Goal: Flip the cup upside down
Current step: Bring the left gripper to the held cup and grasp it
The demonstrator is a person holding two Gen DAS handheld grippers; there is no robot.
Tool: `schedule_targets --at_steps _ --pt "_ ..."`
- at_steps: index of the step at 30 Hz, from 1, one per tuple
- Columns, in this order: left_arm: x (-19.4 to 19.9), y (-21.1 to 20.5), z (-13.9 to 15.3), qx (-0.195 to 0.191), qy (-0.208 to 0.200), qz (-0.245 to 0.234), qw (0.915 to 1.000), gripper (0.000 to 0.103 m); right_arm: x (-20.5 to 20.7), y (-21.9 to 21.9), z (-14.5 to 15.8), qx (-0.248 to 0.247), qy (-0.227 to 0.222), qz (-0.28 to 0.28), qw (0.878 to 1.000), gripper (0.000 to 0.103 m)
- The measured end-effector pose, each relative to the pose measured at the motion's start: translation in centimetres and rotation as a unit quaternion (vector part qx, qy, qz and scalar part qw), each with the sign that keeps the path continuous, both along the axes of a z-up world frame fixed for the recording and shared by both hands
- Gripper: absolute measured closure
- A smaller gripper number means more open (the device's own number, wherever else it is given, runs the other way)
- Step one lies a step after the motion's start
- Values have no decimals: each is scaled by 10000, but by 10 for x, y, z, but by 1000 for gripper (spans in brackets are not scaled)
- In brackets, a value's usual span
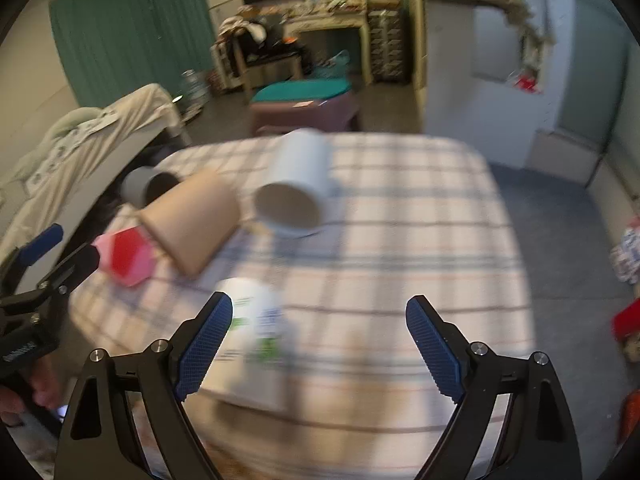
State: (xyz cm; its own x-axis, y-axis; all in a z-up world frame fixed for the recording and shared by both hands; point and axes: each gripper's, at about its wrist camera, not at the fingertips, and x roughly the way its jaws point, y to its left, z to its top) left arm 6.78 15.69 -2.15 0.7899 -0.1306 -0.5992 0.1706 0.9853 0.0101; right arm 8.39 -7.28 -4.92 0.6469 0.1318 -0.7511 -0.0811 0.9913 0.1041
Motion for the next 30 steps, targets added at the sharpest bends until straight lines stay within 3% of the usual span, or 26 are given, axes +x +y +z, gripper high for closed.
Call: schedule_targets --at_steps 4,10,27,30 --pt "11 -42 2 99 308 -362 9988 0 -8 -37 8 -99 -423 -465 9980 14" --pt "30 -92 -10 140 1090 -737 9912 0 -5 -74 -1 -58 -500 -787 9956 14" --pt "63 -120 -43 261 2492 -886 9640 2 25 -87 -45 343 -233 -577 9975 14" --pt "66 -123 -49 304 2677 -921 9586 12 26 -89 -48 370 -228 -588 9973 14"
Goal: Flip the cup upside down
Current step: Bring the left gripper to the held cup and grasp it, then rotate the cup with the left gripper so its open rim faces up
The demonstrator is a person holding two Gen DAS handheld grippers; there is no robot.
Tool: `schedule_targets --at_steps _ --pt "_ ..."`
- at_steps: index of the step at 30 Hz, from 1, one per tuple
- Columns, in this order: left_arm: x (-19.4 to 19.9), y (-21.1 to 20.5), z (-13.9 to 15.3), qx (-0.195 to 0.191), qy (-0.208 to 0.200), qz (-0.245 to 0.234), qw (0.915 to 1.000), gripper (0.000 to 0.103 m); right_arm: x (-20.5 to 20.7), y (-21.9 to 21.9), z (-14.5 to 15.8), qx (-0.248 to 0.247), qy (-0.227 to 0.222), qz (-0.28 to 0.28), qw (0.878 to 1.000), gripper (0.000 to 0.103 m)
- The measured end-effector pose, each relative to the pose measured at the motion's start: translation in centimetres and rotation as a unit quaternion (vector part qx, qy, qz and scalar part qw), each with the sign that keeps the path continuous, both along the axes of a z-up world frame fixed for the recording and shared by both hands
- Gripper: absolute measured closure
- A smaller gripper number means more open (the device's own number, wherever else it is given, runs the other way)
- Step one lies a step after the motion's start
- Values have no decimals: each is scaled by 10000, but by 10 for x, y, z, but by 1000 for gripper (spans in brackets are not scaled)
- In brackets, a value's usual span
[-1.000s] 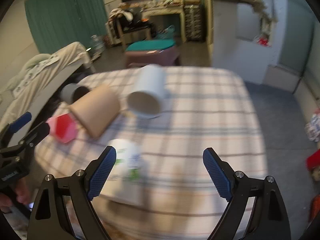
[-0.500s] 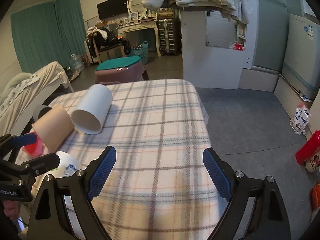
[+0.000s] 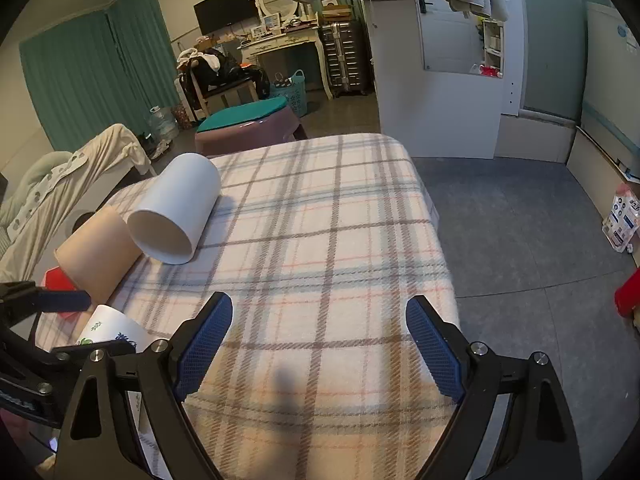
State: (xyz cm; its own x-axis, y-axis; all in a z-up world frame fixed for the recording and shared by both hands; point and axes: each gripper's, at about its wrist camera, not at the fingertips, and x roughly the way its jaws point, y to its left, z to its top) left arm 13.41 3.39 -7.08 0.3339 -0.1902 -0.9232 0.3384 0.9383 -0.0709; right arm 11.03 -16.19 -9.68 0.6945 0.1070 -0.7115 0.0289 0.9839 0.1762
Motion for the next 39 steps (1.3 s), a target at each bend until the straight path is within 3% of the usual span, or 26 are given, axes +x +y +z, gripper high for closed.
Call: schedule_targets --at_steps 6,15,25,30,37,39 --pt "4 -1 -11 -62 429 -36 9991 41 -1 -5 3 -15 -104 -72 9999 14" --pt "4 11 5 -292 276 41 9992 43 -7 -7 9 -43 -198 -203 9996 14" --pt "3 14 45 -560 -834 38 9949 43 -22 -2 20 -156 -290 -271 9991 14" --pt "12 -1 36 -489 -1302 -3 9903 43 -30 1 21 -234 -256 -294 9990 14" --pt "0 -13 19 -604 -2450 -191 9674 43 -40 -2 19 -384 -213 -393 9983 14" --pt "-6 -17 14 -420 -2718 -303 9609 43 -41 -4 20 -425 -207 -438 9979 14"
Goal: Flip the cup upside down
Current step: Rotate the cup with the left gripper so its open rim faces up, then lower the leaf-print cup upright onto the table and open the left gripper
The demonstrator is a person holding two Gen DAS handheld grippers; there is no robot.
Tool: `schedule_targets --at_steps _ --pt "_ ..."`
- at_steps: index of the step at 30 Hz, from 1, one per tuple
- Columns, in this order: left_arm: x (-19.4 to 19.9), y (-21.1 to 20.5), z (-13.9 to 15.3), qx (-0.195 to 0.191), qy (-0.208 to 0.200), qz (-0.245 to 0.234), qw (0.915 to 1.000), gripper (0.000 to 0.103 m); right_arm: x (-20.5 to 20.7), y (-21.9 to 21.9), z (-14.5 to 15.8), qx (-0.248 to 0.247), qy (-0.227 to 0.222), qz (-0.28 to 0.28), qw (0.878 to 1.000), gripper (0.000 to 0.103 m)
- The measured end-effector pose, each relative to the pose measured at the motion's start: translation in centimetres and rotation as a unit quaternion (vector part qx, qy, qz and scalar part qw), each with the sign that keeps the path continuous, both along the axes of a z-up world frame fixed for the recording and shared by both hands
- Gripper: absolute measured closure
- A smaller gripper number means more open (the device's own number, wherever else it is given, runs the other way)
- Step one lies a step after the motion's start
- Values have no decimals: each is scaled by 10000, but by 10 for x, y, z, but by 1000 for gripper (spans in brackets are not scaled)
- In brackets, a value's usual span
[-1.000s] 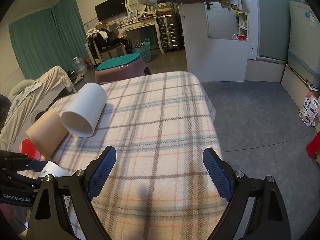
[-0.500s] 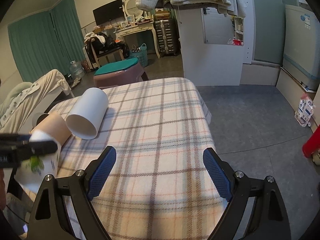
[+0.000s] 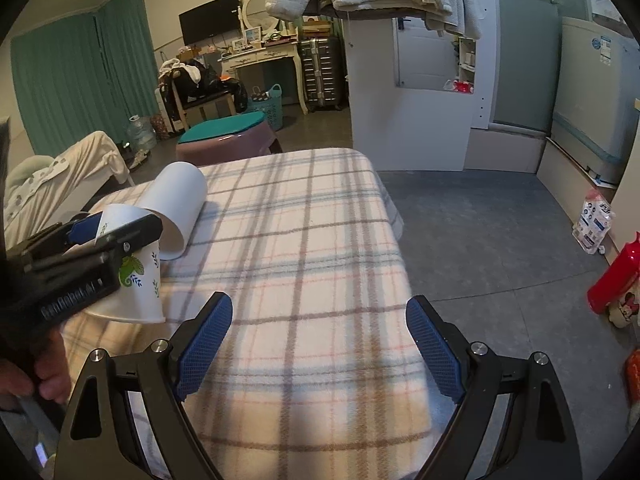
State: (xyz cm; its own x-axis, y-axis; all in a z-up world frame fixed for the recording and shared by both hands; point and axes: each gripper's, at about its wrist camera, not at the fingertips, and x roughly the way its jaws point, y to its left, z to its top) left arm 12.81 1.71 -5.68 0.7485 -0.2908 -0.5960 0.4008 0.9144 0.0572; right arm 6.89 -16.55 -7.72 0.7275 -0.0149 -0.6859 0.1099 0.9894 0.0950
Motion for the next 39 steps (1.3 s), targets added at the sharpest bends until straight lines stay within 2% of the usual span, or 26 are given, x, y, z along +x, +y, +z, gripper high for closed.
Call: schedule_targets --at_steps 2,5,9,17,29,33,39 --pt "-4 -2 -7 143 -72 -87 9998 43 -1 -1 1 -26 -10 -27 10000 14" --pt "-9 3 -9 62 -181 -102 9998 43 0 0 4 -49 -36 -35 10000 14" --pt "-17 11 -5 -5 -137 -91 9999 43 -1 5 6 -86 -48 15 10000 14" --pt "-42 19 1 103 60 -211 9997 43 -8 15 10 -116 -91 63 9999 14" --pt "-63 22 -1 64 -21 -239 9997 41 -36 27 26 -236 -252 91 9994 14" --pt "-71 21 5 15 -94 -232 9997 23 -48 27 34 -210 -335 65 9992 14" --pt "-87 29 29 -182 -371 -244 9988 16 -70 32 48 -228 -558 80 9981 14"
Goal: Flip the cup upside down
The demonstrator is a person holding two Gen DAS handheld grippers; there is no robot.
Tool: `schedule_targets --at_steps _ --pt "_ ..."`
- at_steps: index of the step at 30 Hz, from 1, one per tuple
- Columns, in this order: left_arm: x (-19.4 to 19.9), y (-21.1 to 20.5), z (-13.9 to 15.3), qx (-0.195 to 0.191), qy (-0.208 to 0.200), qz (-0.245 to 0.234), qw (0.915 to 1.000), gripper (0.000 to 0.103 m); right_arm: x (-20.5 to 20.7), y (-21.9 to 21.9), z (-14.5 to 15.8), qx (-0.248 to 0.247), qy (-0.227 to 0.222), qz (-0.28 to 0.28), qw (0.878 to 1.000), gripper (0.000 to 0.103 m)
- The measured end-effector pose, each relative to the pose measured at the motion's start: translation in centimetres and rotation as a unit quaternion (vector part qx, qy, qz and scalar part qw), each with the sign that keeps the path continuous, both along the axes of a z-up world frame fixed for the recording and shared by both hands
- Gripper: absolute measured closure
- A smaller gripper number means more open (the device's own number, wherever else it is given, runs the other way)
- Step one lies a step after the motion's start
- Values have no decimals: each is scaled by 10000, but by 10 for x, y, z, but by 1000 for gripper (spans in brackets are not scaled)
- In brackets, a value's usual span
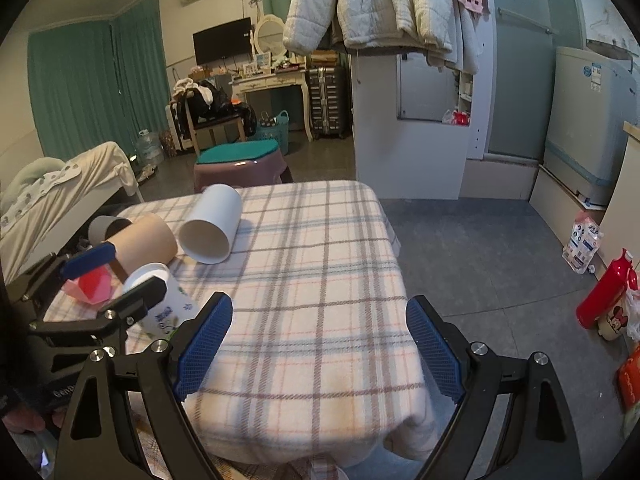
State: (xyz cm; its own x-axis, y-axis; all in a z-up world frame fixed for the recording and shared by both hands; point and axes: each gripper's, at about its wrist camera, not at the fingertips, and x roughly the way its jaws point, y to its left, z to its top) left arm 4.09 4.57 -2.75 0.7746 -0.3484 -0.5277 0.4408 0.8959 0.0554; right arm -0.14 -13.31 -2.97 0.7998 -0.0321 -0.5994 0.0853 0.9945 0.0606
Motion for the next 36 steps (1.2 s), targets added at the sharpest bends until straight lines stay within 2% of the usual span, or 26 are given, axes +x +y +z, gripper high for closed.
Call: schedule_targets --at_steps 8,10,13,17,22,26,36 --pt "-31 34 34 -189 -79 381 9991 15 -30 23 20 -58 -355 139 9993 14" --pt "-39 43 39 -185 -97 498 9985 11 -36 29 23 -45 -435 201 9988 14" --pt "-54 59 43 -205 -206 683 9972 10 -47 41 25 -28 -562 301 9980 14" --pt "-74 81 39 -219 -336 955 9946 0 -58 60 18 -19 -624 451 9970 14" --pt "-89 98 23 -127 -411 1240 9914 0 -65 80 5 -87 -636 581 9962 14" --pt "-96 110 8 -210 -351 1388 9895 0 -70 95 -7 -132 -629 731 9953 14" --pt "-105 115 -6 -310 -334 1492 9878 0 -72 99 -19 -72 -655 736 9951 14"
